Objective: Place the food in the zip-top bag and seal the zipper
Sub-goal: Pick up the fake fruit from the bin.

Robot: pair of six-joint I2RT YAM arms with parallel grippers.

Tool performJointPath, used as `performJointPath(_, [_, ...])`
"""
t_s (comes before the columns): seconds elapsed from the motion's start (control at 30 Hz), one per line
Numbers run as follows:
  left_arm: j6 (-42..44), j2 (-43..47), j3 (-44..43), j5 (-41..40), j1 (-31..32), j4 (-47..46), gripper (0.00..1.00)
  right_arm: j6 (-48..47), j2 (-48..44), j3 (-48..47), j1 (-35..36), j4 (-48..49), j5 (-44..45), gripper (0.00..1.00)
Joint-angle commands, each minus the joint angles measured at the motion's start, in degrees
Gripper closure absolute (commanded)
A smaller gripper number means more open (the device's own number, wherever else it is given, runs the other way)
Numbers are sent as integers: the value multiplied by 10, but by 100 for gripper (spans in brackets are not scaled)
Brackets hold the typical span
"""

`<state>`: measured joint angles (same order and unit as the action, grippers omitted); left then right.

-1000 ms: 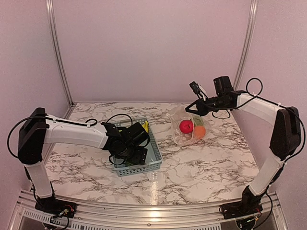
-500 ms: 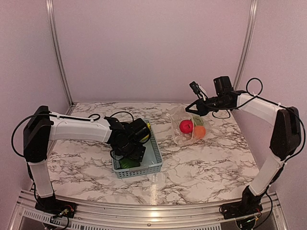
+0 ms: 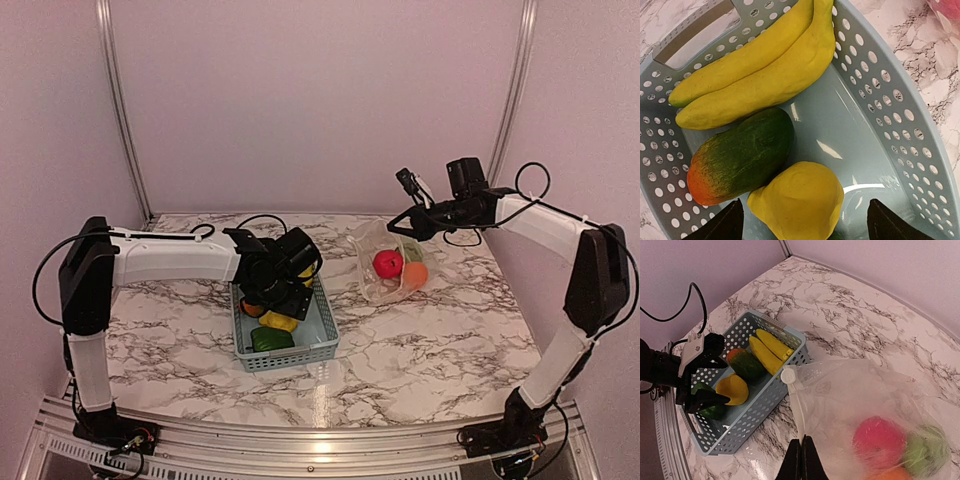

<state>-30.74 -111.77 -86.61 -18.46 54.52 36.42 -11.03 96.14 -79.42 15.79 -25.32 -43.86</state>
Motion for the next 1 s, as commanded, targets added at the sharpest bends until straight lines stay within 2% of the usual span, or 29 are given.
performJointPath(0.0, [16,-29,-10,11,-4,20,15,-9,-19,-3,-1,0,-6,100])
performJointPath(0.33, [22,-40,-1,1,-5,20,37,-10,-18,-3,-1,-1,-6,100])
performJointPath(0.43, [23,-26,1,3,-5,20,49,-9,-18,-3,-1,-1,-6,100])
performJointPath(0.63, [29,10,9,0,-4,20,65,-6,-16,-4,-1,-1,-6,100])
performJointPath(0.83, [26,57,13,5,-4,14,66,-6,-18,-15,0,-10,1,100])
performJointPath(0.97, [38,102,20,4,0,-26,65,-8,-21,-30,0,-21,9,100])
